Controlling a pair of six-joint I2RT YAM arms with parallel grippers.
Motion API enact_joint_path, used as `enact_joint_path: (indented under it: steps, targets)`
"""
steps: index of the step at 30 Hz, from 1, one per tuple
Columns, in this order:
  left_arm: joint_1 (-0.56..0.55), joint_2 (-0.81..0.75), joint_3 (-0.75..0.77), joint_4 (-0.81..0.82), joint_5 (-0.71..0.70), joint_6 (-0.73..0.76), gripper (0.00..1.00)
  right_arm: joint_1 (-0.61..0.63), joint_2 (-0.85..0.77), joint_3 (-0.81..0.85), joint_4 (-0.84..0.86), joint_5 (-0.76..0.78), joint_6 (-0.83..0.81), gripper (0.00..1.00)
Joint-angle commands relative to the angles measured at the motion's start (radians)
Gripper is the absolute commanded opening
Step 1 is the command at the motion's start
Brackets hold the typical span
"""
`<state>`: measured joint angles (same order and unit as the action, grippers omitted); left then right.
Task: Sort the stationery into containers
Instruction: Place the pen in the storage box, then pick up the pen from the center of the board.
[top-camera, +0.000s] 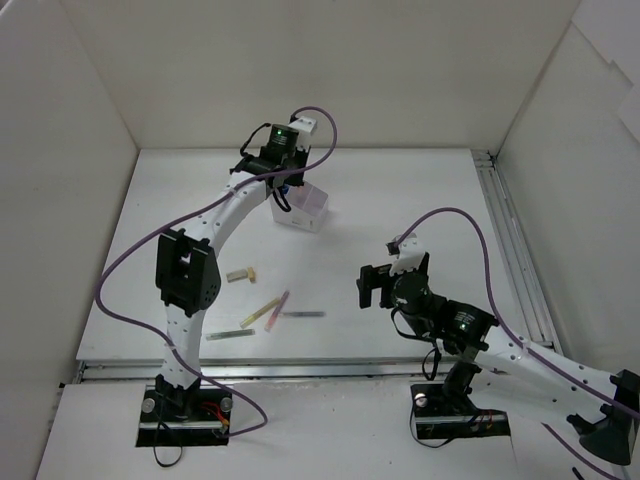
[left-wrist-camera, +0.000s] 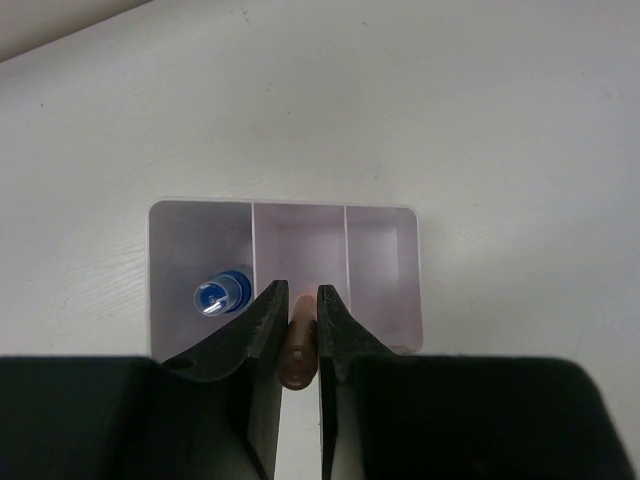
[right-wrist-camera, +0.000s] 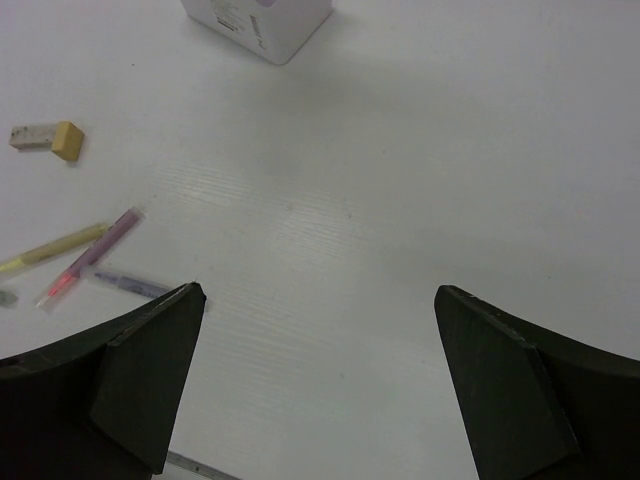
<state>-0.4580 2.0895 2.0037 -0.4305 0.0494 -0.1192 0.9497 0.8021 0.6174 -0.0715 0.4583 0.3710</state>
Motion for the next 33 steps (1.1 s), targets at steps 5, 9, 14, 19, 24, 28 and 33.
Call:
enact_joint_path:
  steps: [5,9,14,19,24,28,33]
  targets:
    - [0.004,-0.034,0.015,0.052,0.003,0.009,0.09,-0.022,0.032,0.021,0.027,0.023,0.006,0.98]
    - [0.004,0.000,0.058,0.009,-0.025,0.006,0.40,-0.026,0.045,0.025,0.026,-0.003,-0.004,0.98]
    - [0.013,-0.035,0.027,-0.001,-0.017,-0.008,0.70,-0.025,0.037,0.031,0.021,-0.067,-0.024,0.98]
    - [0.013,-0.178,-0.097,0.027,0.073,-0.036,0.88,-0.025,0.144,0.073,0.022,-0.266,-0.130,0.98]
    - [0.013,-0.448,-0.322,0.038,0.049,-0.133,1.00,0.007,0.403,0.179,0.061,-0.368,-0.234,0.98]
    - [0.013,-0.715,-0.613,0.082,-0.003,-0.219,1.00,0.058,0.586,0.258,0.111,-0.414,-0.328,0.98]
    - [0.004,-1.048,-0.957,0.079,-0.104,-0.338,1.00,0.075,0.736,0.295,0.205,-0.443,-0.446,0.98]
